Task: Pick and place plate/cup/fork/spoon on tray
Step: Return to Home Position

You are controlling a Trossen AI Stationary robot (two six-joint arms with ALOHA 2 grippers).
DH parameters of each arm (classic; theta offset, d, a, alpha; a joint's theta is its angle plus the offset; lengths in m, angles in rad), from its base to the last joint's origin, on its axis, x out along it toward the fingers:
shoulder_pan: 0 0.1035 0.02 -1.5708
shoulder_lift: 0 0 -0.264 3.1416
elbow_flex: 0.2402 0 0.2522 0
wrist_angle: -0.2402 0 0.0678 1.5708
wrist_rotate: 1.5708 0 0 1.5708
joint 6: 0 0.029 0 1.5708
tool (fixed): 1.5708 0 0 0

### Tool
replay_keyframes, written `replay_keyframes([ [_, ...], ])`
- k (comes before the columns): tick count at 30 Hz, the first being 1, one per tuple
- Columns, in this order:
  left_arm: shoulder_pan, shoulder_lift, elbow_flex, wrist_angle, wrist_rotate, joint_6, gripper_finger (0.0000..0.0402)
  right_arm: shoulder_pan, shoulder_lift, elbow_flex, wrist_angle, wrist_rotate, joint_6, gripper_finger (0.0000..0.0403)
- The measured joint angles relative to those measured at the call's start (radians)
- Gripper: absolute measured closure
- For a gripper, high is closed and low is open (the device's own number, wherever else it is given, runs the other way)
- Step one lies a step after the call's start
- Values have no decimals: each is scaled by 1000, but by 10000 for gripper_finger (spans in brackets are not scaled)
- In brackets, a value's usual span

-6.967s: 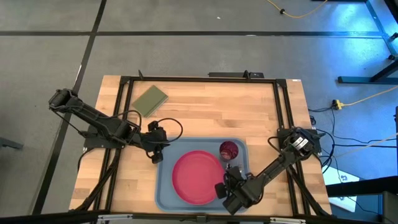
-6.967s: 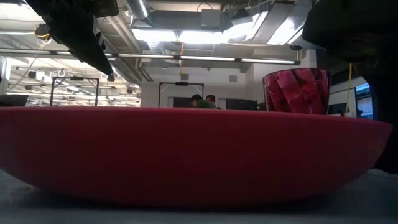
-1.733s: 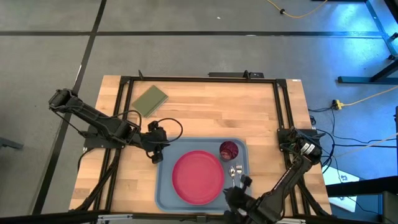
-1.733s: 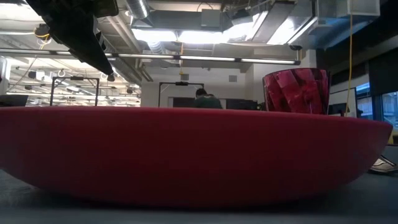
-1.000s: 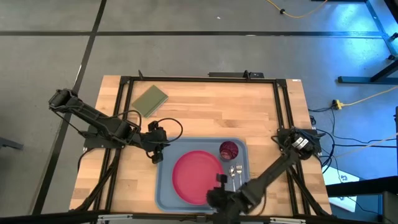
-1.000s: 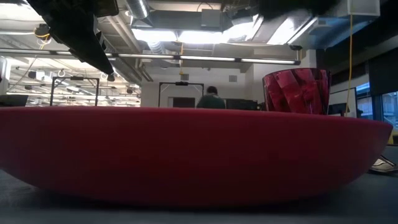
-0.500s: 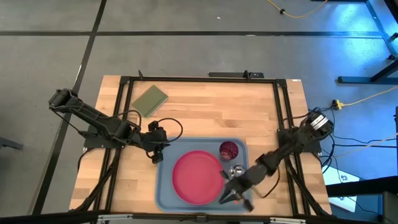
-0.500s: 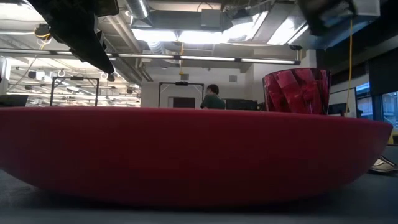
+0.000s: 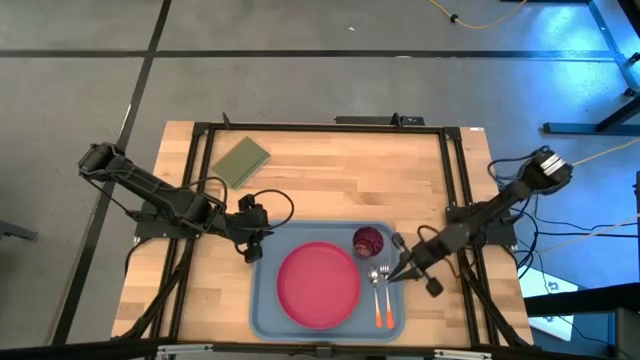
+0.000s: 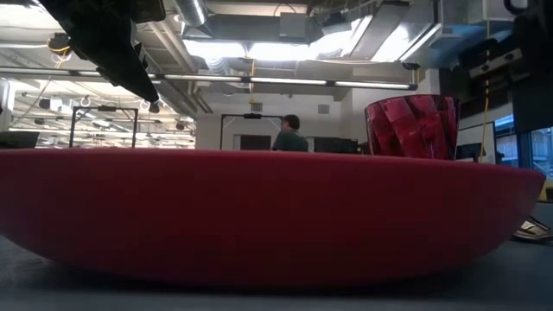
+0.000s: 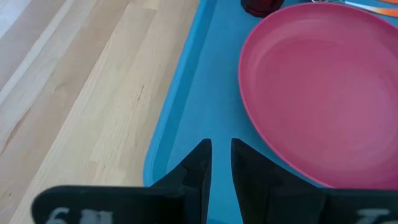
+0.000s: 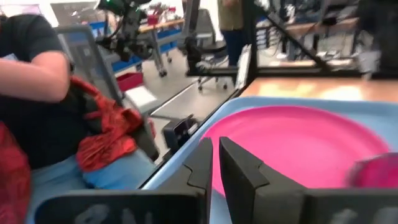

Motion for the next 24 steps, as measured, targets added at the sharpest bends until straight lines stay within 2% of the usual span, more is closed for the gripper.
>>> replay_keyframes([
  [6, 0, 0, 0, 0, 0, 0, 347, -82, -157, -94, 11, -106, -52, 368],
  [9, 0, 0, 0, 0, 0, 0, 347, -128, -225, -143, 11, -123, -66, 368],
  [15, 0, 0, 0, 3, 0, 0, 347, -227, -329, -148, -109, -125, -76, 368],
  [18, 0, 0, 0, 5, 0, 0, 347, -274, -400, -148, -163, -173, -89, 368],
  [24, 0, 0, 0, 7, 0, 0, 347, -352, -601, -147, -395, -209, -67, 368],
])
